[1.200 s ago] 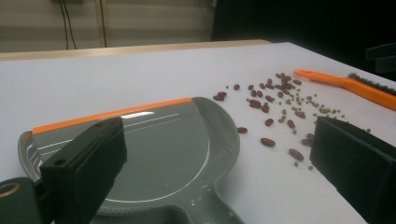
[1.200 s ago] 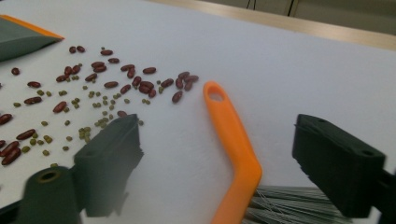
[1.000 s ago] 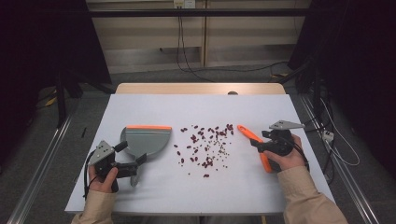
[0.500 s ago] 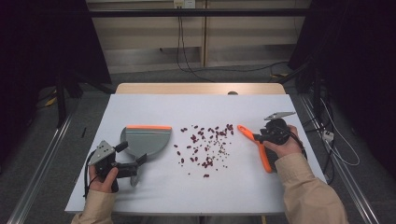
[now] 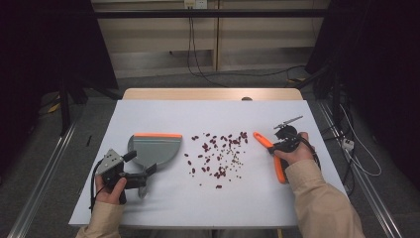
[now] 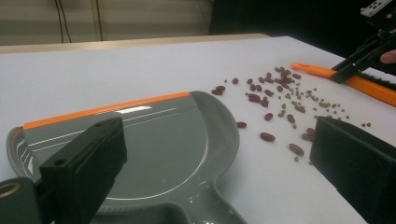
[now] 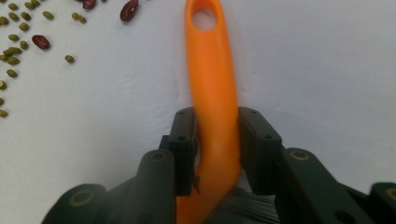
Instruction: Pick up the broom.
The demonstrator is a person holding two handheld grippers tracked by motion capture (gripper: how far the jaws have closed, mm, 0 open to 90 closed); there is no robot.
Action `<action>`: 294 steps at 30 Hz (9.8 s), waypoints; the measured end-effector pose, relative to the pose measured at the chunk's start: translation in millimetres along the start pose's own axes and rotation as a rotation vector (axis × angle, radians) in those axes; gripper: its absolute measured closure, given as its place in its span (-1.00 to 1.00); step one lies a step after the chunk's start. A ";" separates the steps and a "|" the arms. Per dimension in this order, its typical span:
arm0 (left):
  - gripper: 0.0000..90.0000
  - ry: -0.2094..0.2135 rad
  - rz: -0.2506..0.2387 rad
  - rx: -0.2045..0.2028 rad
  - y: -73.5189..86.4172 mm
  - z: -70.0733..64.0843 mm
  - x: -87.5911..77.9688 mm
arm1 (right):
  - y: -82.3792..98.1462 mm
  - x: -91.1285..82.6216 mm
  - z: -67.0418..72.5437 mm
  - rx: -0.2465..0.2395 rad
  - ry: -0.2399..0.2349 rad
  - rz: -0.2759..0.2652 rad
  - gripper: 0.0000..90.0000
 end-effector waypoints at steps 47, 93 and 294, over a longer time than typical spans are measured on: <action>-0.90 0.017 -0.043 0.059 -34.4 -35.7 4.2 | 45.9 -103.3 5.9 0.094 0.122 -0.801 0.59; -0.41 0.291 0.237 0.068 -50.9 -141.9 126.9 | -62.5 -92.3 64.9 -0.064 0.017 -0.860 0.59; -0.87 0.017 0.098 0.036 -32.0 -9.9 19.8 | -27.9 -23.6 12.5 0.080 0.140 -0.312 0.58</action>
Point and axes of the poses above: each handheld gripper's, and its own axes: x roughly forward along the jaws, y roughly out of its underside, z roughly to its left, the point moved 1 cm from there along x, roughly forward along the jaws, and after that the axes turned 14 degrees about -x, right-handed, at the moved point
